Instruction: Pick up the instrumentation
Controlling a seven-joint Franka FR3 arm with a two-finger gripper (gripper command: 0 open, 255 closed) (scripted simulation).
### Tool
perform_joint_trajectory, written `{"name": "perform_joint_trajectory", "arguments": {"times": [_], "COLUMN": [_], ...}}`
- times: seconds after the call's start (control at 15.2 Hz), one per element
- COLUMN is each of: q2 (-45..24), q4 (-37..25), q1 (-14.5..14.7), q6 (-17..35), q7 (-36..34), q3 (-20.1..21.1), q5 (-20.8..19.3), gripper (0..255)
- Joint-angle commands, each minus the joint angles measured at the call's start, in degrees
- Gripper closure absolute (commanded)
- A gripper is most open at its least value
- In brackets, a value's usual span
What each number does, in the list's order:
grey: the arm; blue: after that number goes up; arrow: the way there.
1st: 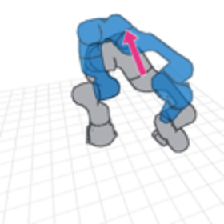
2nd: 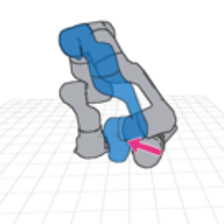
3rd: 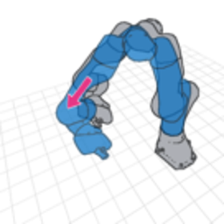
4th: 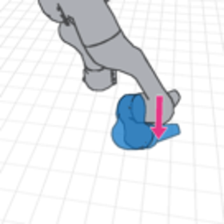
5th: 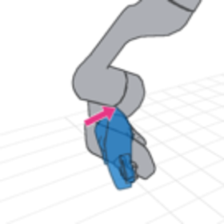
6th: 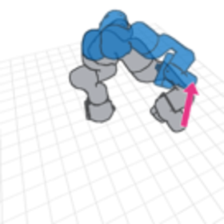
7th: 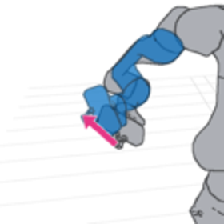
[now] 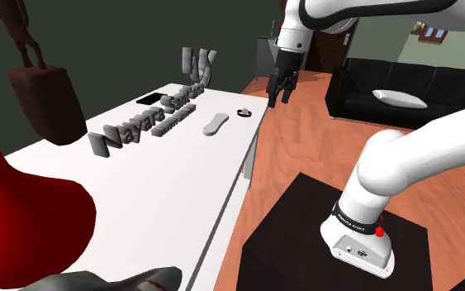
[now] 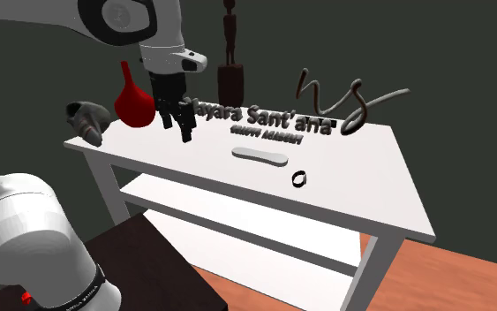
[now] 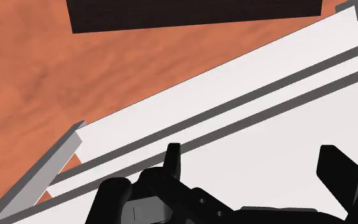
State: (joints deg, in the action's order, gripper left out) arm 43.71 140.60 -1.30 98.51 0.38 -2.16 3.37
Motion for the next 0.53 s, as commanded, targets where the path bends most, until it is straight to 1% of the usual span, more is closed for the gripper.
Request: {"name": "perform_joint_trajectory", "arguments": {"times": [0.0, 0.26, 0.46], "q2": [0.00, -8.43, -15.24], "q4": [0.00, -2.64, -5.68], "q1": [0.00, -1.65, -3.10], "q6": [0.00, 5.92, 9.72], "q7": [0.00, -10.38, -18.10], "q3": [0.00, 4.18, 6.82], "q5": [0.00, 1.75, 2.14], "gripper": [0, 0, 0]}}
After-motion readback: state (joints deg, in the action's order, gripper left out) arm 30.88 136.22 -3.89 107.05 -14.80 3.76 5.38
